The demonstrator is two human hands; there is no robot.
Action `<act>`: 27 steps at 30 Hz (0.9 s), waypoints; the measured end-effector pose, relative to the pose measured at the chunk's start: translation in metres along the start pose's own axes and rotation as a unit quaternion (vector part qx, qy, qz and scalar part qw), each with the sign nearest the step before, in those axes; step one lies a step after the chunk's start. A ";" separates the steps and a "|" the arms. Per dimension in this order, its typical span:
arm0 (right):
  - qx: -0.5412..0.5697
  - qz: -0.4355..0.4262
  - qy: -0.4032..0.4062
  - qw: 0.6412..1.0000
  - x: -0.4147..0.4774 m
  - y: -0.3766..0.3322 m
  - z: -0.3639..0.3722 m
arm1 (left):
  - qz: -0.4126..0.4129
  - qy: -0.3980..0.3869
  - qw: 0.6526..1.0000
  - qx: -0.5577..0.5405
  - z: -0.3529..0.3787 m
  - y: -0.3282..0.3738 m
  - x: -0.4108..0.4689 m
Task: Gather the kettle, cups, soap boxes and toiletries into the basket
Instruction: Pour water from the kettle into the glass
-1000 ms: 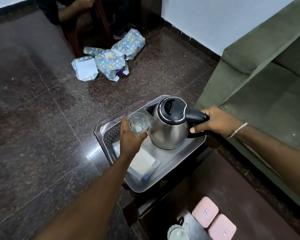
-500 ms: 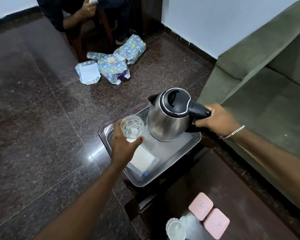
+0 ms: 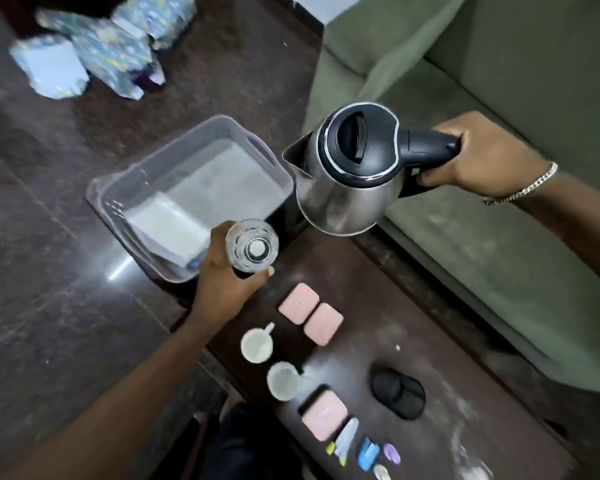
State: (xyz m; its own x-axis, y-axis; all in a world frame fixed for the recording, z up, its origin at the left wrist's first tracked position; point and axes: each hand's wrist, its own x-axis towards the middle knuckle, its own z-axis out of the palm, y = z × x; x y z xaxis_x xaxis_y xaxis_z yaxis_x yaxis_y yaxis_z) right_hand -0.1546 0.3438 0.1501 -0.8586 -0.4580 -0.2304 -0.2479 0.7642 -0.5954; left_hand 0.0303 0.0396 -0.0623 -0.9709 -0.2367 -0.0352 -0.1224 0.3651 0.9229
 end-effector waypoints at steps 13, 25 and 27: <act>-0.172 0.021 -0.101 0.980 -0.150 0.105 0.027 | -0.059 -0.186 0.980 -0.050 0.177 -0.008 -0.168; -0.279 -0.054 -0.147 0.947 -0.198 0.153 0.079 | -0.066 -0.194 0.979 0.013 0.245 -0.037 -0.189; -0.318 -0.053 -0.150 0.935 -0.201 0.156 0.089 | -0.064 -0.191 0.980 0.012 0.251 -0.040 -0.189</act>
State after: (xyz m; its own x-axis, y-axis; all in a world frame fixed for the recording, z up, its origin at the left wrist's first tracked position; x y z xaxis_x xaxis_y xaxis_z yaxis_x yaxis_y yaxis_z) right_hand 0.0195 0.5150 0.0349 -0.6728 -0.5807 -0.4583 -0.6234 0.7786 -0.0714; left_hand 0.1676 0.2956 -0.1886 -0.9530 0.0696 -0.2949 -0.2485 0.3772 0.8922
